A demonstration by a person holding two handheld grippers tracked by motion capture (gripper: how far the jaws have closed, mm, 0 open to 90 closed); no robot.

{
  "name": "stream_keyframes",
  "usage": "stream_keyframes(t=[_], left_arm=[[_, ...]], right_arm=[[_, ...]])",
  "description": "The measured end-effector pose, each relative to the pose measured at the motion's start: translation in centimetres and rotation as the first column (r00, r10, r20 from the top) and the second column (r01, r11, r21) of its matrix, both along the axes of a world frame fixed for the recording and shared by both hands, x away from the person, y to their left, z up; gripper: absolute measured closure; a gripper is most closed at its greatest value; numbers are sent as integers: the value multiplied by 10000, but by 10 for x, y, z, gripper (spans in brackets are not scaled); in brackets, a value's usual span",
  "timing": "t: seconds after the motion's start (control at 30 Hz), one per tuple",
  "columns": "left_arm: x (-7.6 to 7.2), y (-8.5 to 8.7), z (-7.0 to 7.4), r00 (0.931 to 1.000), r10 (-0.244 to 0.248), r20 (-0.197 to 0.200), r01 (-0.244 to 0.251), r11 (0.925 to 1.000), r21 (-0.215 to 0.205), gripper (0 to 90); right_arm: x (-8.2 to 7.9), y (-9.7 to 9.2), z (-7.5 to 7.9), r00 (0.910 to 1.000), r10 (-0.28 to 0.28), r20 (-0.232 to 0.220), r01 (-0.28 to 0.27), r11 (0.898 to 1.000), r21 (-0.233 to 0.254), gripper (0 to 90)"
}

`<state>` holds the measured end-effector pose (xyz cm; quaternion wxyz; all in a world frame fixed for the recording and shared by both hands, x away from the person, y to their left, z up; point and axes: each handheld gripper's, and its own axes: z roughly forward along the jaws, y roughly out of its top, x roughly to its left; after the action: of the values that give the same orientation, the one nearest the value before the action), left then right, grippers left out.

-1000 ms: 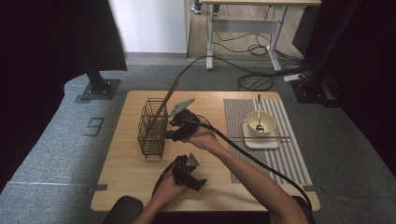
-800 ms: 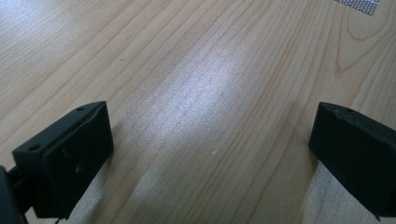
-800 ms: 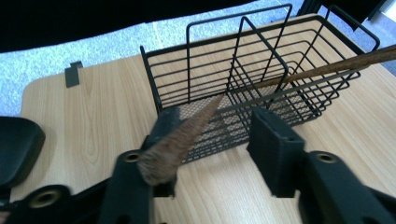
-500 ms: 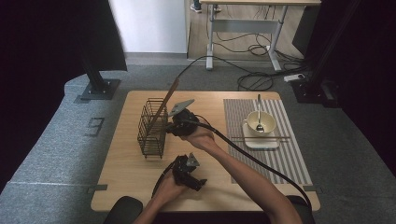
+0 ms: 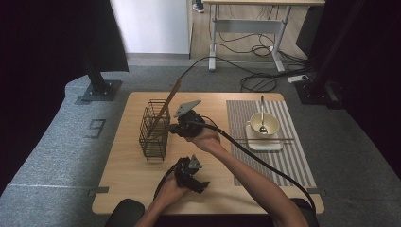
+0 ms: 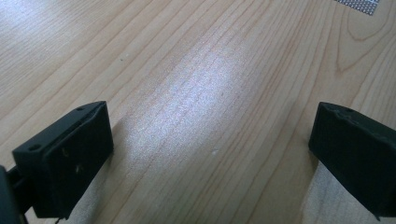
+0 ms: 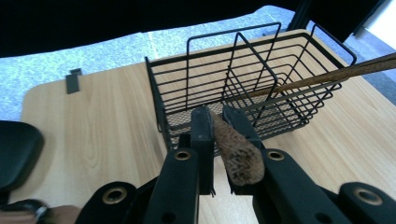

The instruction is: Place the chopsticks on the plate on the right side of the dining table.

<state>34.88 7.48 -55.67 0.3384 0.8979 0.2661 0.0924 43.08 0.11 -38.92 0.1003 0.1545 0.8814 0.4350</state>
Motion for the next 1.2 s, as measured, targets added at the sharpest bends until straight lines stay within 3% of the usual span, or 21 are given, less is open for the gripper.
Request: stream_keyframes(t=[0.53, 1.2], left_arm=[[0, 0, 0, 10000, 22, 38, -22, 10000, -12, 0], [-3, -2, 0, 10000, 61, 33, -61, 10000, -71, 4]], right_arm=[[-9, -25, 28, 9979, 464, -442, -447, 9983, 376, 821], [-20, -69, 71, 9990, 251, -365, -221, 9965, 810, 821]])
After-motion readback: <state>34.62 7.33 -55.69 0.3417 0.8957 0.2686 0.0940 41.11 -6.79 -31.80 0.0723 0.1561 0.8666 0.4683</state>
